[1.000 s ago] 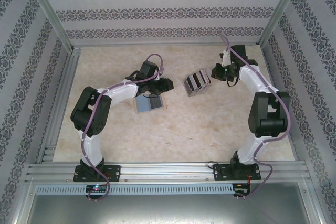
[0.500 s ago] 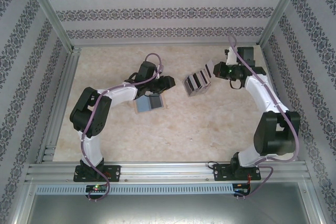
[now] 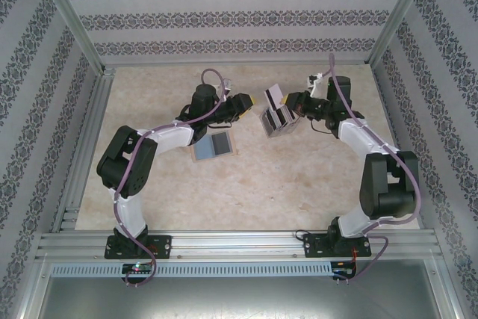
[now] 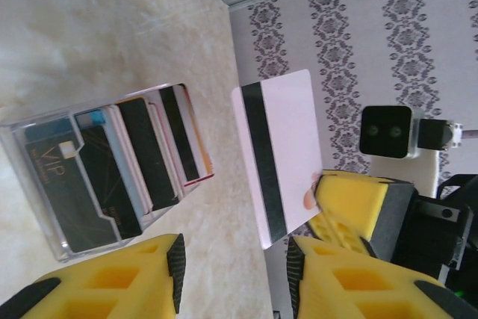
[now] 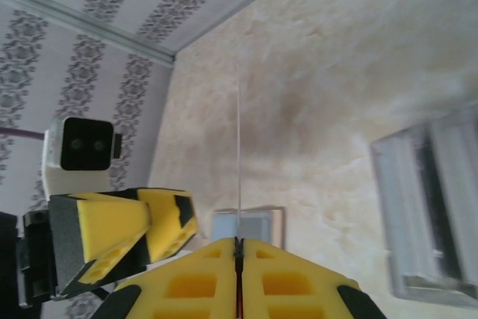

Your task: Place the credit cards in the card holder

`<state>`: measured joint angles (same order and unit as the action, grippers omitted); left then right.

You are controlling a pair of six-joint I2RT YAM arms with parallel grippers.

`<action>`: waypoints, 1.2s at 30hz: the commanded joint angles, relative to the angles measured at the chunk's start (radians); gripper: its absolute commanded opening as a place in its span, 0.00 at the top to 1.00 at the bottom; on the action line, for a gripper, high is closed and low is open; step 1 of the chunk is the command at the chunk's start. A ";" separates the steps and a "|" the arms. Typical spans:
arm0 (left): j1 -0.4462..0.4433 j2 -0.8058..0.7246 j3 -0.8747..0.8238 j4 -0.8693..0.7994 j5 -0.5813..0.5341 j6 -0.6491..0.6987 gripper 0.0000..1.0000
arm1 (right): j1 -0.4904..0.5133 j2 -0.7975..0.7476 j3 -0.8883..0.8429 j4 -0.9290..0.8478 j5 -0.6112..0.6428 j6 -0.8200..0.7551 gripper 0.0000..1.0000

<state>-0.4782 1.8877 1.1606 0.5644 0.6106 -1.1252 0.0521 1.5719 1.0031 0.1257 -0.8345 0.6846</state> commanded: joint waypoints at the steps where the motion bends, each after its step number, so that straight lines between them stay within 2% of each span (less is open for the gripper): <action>1: -0.011 0.013 0.040 0.104 0.024 -0.050 0.57 | 0.031 0.018 -0.009 0.136 -0.072 0.093 0.90; 14: -0.011 0.035 0.077 0.108 0.026 -0.057 0.62 | 0.096 0.054 -0.004 0.260 -0.106 0.195 0.90; 17: -0.012 0.033 0.079 0.111 0.025 -0.056 0.71 | 0.099 0.064 -0.003 0.258 -0.109 0.196 0.89; 23: -0.009 0.027 0.081 0.106 0.020 -0.046 1.00 | 0.099 0.070 -0.008 0.252 -0.109 0.190 0.89; 27: -0.004 0.013 0.074 0.076 0.023 -0.025 1.00 | 0.099 0.072 -0.010 0.223 -0.102 0.164 0.86; 33: 0.024 -0.053 0.021 -0.030 0.031 0.052 1.00 | 0.099 0.089 -0.018 0.193 -0.091 0.132 0.75; 36: 0.053 -0.086 -0.036 -0.054 0.062 0.078 1.00 | 0.102 0.108 -0.018 0.162 -0.083 0.103 0.73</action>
<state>-0.4568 1.8587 1.1698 0.5682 0.6380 -1.1164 0.1425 1.6581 0.9989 0.3084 -0.9070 0.8364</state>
